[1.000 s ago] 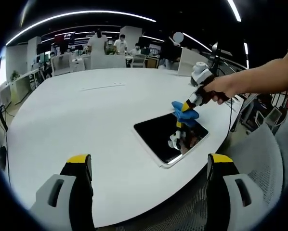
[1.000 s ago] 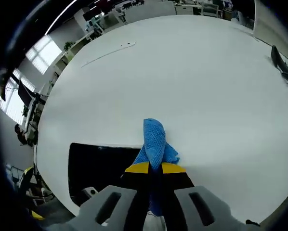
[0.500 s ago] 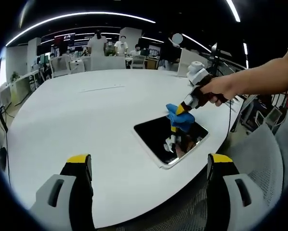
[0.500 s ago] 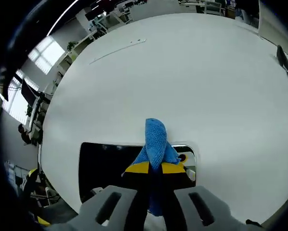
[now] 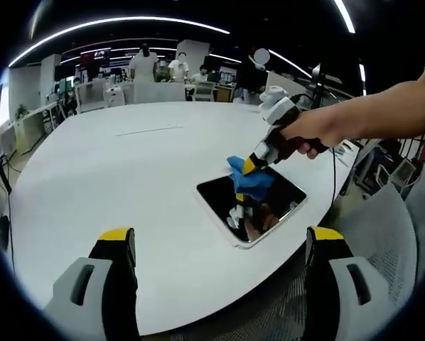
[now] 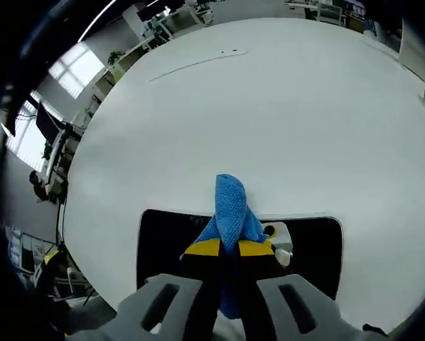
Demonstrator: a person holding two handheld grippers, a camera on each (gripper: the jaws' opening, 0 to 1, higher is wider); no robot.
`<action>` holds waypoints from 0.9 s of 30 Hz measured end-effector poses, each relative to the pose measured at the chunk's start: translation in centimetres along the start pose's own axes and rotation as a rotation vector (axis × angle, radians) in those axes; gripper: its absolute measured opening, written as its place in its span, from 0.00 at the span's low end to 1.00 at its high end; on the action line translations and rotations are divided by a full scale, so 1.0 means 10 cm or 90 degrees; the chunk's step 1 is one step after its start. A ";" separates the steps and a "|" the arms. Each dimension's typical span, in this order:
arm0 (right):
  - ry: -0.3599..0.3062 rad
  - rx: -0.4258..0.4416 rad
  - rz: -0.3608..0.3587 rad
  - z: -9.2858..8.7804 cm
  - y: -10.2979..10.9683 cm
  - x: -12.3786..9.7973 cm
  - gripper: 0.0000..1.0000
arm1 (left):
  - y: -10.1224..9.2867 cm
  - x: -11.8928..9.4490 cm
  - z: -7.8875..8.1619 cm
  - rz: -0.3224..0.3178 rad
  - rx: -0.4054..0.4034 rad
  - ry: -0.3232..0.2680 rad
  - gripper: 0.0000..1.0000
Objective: Wipe the mirror surface with the cleaning cloth until all visible marks leave the cleaned area.
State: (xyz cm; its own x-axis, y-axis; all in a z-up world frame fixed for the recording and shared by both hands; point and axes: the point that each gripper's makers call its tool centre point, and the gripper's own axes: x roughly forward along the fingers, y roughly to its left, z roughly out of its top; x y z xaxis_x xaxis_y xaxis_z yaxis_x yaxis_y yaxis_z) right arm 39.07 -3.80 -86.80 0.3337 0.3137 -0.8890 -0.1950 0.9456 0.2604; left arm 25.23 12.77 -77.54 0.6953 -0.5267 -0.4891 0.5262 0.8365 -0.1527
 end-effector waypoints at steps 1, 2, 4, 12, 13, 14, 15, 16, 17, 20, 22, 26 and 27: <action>0.001 -0.009 -0.001 0.00 0.01 0.00 0.01 | 0.00 0.00 0.00 0.000 0.000 0.002 0.99; 0.004 -0.015 -0.003 0.01 0.04 0.01 0.01 | 0.00 0.00 -0.01 0.000 0.000 0.001 0.99; 0.007 -0.010 0.006 0.03 0.09 0.04 0.01 | 0.00 0.00 -0.01 -0.002 0.002 0.000 0.99; 0.012 -0.007 0.027 0.08 0.35 0.14 0.01 | 0.03 0.02 -0.01 -0.001 -0.004 0.000 0.99; 0.014 -0.010 0.032 0.08 0.41 0.15 0.01 | 0.03 0.02 -0.01 -0.001 -0.004 0.001 0.99; 0.015 -0.017 0.030 0.08 0.44 0.16 0.01 | 0.02 0.03 -0.02 -0.002 -0.005 0.003 0.99; 0.017 -0.028 0.034 0.09 0.50 0.18 0.01 | 0.02 0.02 -0.02 -0.002 -0.004 0.004 0.99; 0.018 -0.028 0.037 0.09 0.54 0.19 0.01 | 0.02 0.03 -0.03 -0.002 -0.003 0.004 0.99; 0.018 -0.031 0.040 0.09 0.58 0.20 0.01 | 0.02 0.02 -0.03 -0.002 -0.004 0.003 0.99; 0.018 -0.044 0.042 0.10 0.69 0.24 0.01 | 0.03 0.03 -0.03 -0.001 -0.005 0.002 0.99; 0.020 -0.048 0.046 0.10 0.76 0.26 0.01 | 0.03 0.02 -0.03 -0.001 -0.006 0.003 0.99; 0.026 -0.052 0.052 0.11 0.87 0.31 0.01 | 0.03 0.02 -0.02 0.000 -0.007 0.002 0.99; 0.025 -0.055 0.053 0.12 0.89 0.31 0.01 | 0.03 0.02 -0.02 0.000 -0.007 0.003 0.99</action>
State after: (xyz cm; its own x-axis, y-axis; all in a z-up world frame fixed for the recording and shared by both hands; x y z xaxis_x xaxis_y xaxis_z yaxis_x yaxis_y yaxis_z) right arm 39.45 5.70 -86.84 0.2774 0.3858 -0.8799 -0.3003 0.9048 0.3021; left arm 25.42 12.91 -77.86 0.6935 -0.5258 -0.4926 0.5205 0.8383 -0.1620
